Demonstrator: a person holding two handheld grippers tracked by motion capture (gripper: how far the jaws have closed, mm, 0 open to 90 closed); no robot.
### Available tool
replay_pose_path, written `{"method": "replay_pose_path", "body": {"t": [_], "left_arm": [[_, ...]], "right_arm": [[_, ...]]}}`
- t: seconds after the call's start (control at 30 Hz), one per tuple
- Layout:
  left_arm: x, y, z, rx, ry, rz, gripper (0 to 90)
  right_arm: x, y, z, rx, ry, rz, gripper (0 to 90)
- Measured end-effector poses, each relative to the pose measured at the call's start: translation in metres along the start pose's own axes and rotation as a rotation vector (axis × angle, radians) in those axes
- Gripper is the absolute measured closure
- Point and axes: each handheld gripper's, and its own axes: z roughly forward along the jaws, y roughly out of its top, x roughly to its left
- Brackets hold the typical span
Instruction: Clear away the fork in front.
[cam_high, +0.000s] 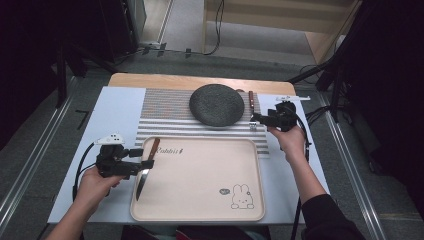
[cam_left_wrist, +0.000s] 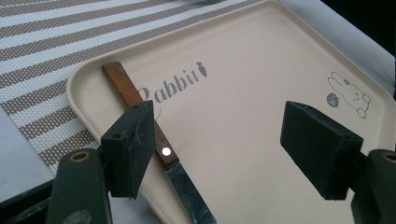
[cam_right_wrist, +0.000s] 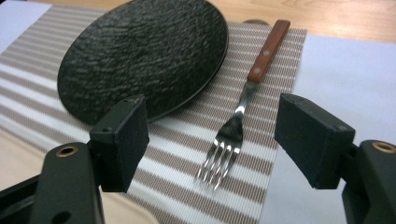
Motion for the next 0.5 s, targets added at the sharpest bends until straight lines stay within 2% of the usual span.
{"method": "replay_pose_path", "body": {"t": [0.13,0.37,0.5], "left_arm": [[0.001,0.0,0.0,0.001,-0.001,-0.002,27.2],[0.0,0.0,0.0,-0.004,-0.001,-0.002,27.2],[0.001,0.0,0.0,-0.005,-0.005,-0.005,27.2]], "right_arm": [[-0.003,0.013,0.006,-0.013,0.002,0.031,24.8],[-0.01,0.027,0.02,-0.001,-0.055,0.049,26.2],[-0.012,0.033,0.027,0.005,-0.072,0.06,27.3]]}}
